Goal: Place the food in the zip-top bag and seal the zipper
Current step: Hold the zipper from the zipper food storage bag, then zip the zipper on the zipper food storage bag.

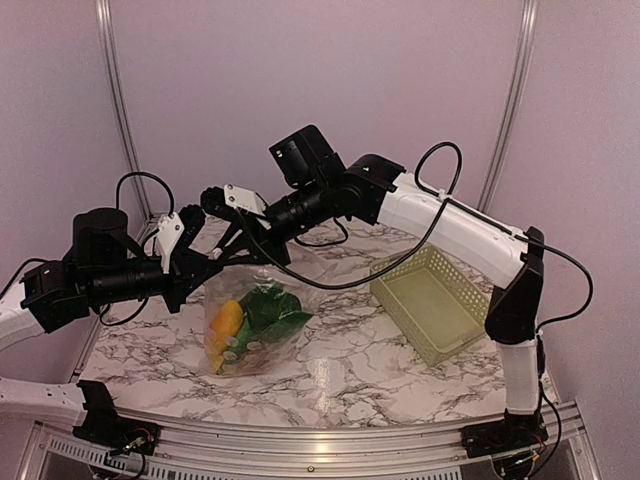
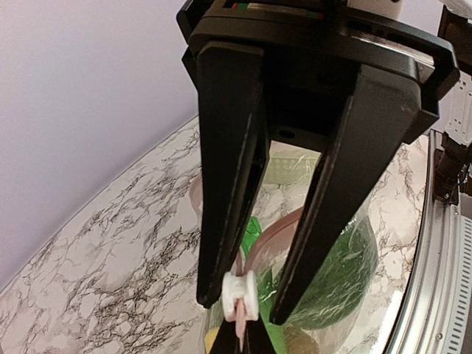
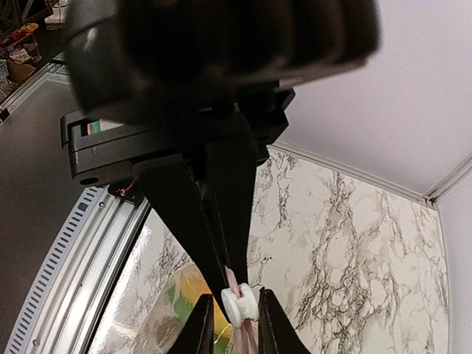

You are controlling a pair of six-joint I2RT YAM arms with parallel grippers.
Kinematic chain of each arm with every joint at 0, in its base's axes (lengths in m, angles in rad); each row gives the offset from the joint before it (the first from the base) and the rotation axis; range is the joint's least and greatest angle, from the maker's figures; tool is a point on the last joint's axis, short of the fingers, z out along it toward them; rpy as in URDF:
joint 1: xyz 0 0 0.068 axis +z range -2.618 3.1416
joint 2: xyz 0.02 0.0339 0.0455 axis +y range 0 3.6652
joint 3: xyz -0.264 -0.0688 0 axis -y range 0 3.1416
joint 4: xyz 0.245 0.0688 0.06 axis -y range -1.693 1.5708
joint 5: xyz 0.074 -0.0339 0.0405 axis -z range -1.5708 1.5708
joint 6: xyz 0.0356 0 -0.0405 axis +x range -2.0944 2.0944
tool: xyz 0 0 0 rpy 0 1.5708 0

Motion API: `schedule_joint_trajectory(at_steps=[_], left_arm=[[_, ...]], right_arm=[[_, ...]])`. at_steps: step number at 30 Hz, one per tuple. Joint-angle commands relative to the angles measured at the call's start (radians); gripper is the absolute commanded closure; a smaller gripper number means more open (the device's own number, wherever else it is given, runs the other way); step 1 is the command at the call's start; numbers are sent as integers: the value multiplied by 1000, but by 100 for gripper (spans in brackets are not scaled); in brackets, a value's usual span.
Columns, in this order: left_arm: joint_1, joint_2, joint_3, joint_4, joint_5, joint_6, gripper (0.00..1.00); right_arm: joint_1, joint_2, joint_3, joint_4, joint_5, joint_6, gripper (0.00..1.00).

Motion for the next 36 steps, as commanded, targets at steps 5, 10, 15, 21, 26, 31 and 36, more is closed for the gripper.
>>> schedule_joint_trajectory(at_steps=[5, 10, 15, 21, 26, 31, 36], left_arm=[[-1, 2, -19, 25, -26, 3, 100], [-1, -1, -34, 26, -29, -2, 100], [2, -55, -81, 45, -82, -24, 100], [7, -118, -131, 38, -161, -62, 100], [11, -156, -147, 34, -189, -91, 100], [12, -166, -134, 18, -202, -106, 100], [11, -157, -116, 7, -201, -108, 100]], right_arm=[[10, 15, 32, -17, 15, 32, 92], [6, 10, 34, -34, 93, 7, 98], [-22, 13, 54, -133, 140, -14, 99], [-66, -30, 2, -244, 164, -38, 100], [-100, -83, -50, -286, 217, -55, 97], [-147, -114, -53, -373, 240, -68, 97], [-196, -154, -75, -429, 264, -85, 98]])
